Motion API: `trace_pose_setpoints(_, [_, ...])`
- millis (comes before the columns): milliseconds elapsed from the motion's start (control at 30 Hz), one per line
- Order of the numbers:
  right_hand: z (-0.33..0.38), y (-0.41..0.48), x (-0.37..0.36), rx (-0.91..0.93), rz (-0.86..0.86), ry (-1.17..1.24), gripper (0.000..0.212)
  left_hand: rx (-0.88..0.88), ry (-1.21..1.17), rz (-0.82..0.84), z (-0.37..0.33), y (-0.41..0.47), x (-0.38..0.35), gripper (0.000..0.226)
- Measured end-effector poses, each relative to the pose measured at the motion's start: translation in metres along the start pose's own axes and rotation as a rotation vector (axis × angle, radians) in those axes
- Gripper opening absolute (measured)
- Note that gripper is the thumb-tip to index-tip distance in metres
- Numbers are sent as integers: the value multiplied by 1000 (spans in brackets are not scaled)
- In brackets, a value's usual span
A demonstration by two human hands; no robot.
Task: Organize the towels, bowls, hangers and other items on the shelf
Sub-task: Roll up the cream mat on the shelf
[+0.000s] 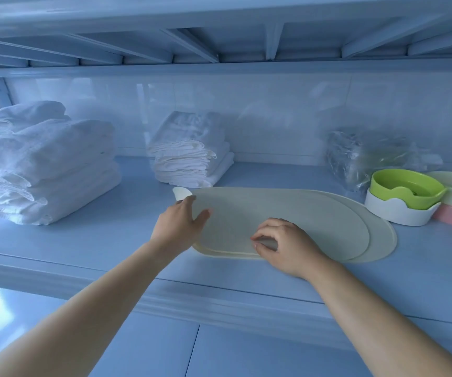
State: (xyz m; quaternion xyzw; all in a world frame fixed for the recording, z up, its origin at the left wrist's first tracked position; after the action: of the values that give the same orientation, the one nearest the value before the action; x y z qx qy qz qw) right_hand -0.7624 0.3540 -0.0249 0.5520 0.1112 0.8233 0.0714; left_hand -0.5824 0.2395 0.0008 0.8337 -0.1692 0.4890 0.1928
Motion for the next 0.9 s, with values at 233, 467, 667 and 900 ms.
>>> trace_pose_setpoints(233, [-2, -1, 1, -17, -13, 16, 18, -81, -79, 2, -3, -4, -8, 80])
trace_pose_setpoints(467, [-3, 1, 7, -70, -72, 52, 34, -307, -182, -211, -28, -13, -1, 77])
trace_pose_setpoints(667, [1, 29, 34, -39, -150, -29, 75, -443, -253, -149, -61, -6, -4, 66])
trace_pose_setpoints(900, [12, 61, 29, 88, -56, 6, 33, -402, -247, -132, -61, -10, -17, 57])
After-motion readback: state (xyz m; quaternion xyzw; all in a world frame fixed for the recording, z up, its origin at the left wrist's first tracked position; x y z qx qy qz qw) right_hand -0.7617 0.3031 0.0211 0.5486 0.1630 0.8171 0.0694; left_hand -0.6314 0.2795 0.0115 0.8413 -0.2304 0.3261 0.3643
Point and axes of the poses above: each hand's wrist, its own y-axis towards the middle knuckle, its own x-axis out of the back of the hand, z = x × y, the point moved 6 cm from there along y, towards the middle knuckle, and after that the axes turned 10 degrees about z, right-handed, at the moved point
